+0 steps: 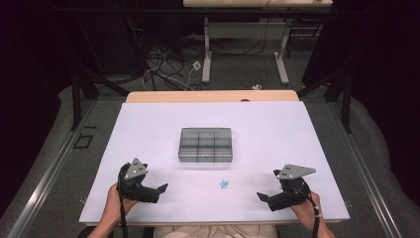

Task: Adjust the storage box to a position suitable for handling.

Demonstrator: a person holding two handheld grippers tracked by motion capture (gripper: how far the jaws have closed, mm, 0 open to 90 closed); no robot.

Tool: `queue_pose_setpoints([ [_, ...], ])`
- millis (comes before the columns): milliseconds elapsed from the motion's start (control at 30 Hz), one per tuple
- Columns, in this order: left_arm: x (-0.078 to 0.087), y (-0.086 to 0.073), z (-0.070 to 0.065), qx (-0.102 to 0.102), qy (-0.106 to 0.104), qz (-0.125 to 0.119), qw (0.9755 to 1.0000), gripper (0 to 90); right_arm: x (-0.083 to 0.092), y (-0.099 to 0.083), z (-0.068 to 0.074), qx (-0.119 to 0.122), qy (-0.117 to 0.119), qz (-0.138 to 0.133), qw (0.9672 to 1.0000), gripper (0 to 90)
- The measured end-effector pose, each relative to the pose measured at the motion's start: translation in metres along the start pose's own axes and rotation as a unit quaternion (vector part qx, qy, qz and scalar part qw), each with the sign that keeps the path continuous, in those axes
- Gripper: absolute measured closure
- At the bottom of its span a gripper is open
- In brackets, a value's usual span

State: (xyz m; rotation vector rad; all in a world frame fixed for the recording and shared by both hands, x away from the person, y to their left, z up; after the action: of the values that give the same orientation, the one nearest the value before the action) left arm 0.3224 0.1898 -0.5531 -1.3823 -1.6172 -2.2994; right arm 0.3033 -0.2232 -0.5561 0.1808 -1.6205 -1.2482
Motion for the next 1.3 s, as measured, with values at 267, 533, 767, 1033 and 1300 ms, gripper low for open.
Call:
queue_pose_setpoints([
  [267, -0.005, 0.002, 0.005, 0.009, -0.002, 0.002, 1.0000, 0.0, 0.000, -0.001, -0.001, -0.006, -0.001, 0.003, 1.0000, 1.0],
  [533, -0.011, 0.006, 0.007, 0.015, 0.008, 0.013, 0.9998, 0.0, -0.001, 0.000, -0.001, -0.007, -0.002, 0.002, 1.0000, 1.0],
  [767, -0.020, 0.014, 0.011, 0.024, 0.005, 0.025, 0.9994, 0.0, -0.002, -0.001, -0.001, -0.012, 0.005, 0.004, 0.9999, 1.0],
  [1033, -0.030, 0.026, 0.015, 0.014, 0.017, 0.025, 0.9995, 0.3, -0.002, -0.001, -0.001, -0.010, 0.004, 0.005, 0.9999, 1.0],
  [1300, -0.047, 0.034, 0.025, 0.021, 0.025, 0.036, 0.9988, 3.0, -0.002, -0.002, -0.002, -0.011, 0.005, 0.005, 0.9999, 1.0],
])
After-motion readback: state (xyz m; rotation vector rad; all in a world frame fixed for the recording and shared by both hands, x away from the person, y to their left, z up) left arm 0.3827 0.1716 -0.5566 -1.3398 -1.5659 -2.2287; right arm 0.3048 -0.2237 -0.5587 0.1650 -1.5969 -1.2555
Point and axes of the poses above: each handheld gripper's, and its own axes: x roughly backward along the jaws, y roughly out of its top, z roughly to its left, the point moved 5 cm from there along -x, roughly forward along the jaws, and after that the axes turned 5 degrees about y, right-handed, at the moved point
